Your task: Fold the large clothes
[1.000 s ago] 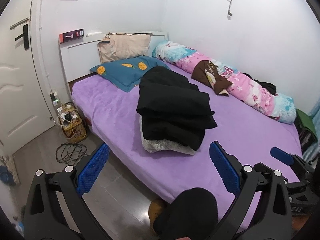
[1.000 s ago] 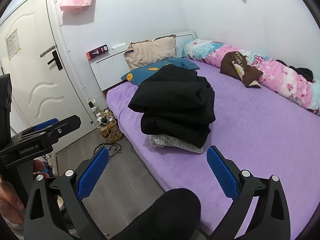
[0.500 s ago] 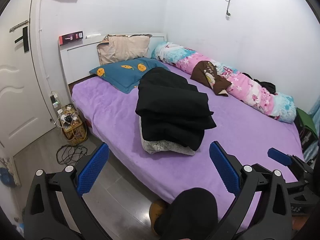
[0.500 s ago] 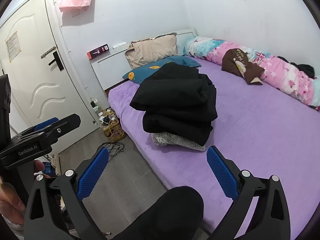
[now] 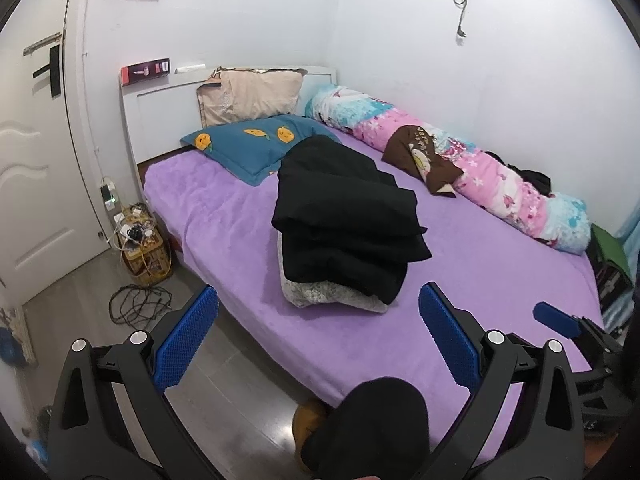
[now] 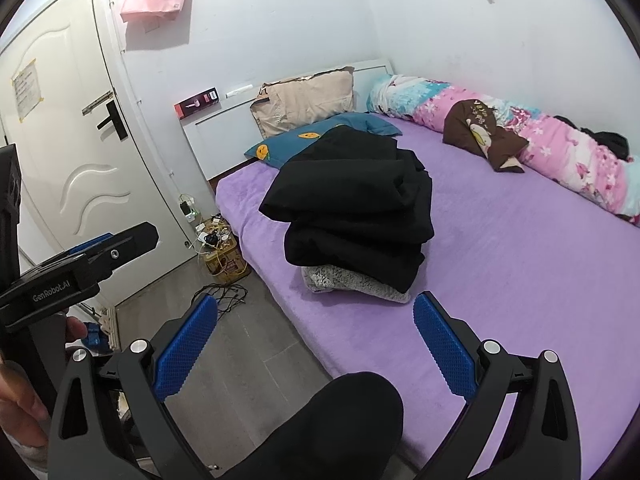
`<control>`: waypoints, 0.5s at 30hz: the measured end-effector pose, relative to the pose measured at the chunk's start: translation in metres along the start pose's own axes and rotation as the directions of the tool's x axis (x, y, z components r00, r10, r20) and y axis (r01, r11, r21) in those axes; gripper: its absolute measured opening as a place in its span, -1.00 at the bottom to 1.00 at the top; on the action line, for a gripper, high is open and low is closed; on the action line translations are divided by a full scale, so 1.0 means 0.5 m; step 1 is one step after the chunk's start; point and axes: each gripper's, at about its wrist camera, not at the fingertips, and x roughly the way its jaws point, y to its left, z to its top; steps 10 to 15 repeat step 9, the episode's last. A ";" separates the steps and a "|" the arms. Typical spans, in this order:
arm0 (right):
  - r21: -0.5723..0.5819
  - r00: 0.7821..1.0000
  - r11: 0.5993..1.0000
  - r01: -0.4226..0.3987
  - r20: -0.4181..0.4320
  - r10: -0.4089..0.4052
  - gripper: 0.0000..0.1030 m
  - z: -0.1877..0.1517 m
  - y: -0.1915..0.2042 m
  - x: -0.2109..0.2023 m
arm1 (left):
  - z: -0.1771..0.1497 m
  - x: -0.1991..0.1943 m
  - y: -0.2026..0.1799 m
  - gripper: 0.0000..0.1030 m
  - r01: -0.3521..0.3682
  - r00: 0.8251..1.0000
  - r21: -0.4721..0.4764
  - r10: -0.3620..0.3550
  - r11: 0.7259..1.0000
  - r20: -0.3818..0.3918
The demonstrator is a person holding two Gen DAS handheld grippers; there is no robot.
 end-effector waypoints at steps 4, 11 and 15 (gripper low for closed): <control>-0.011 1.000 1.000 -0.018 -0.007 0.018 0.87 -0.001 0.006 0.003 | 0.000 0.001 0.002 0.88 -0.007 1.000 0.006 0.007 1.000 0.000; -0.011 1.000 1.000 -0.020 -0.006 0.020 0.87 0.002 0.006 0.003 | 0.002 0.005 0.005 0.88 -0.015 1.000 0.007 0.015 1.000 -0.001; -0.011 1.000 1.000 -0.020 -0.006 0.020 0.87 0.002 0.006 0.003 | 0.002 0.005 0.005 0.88 -0.015 1.000 0.007 0.015 1.000 -0.001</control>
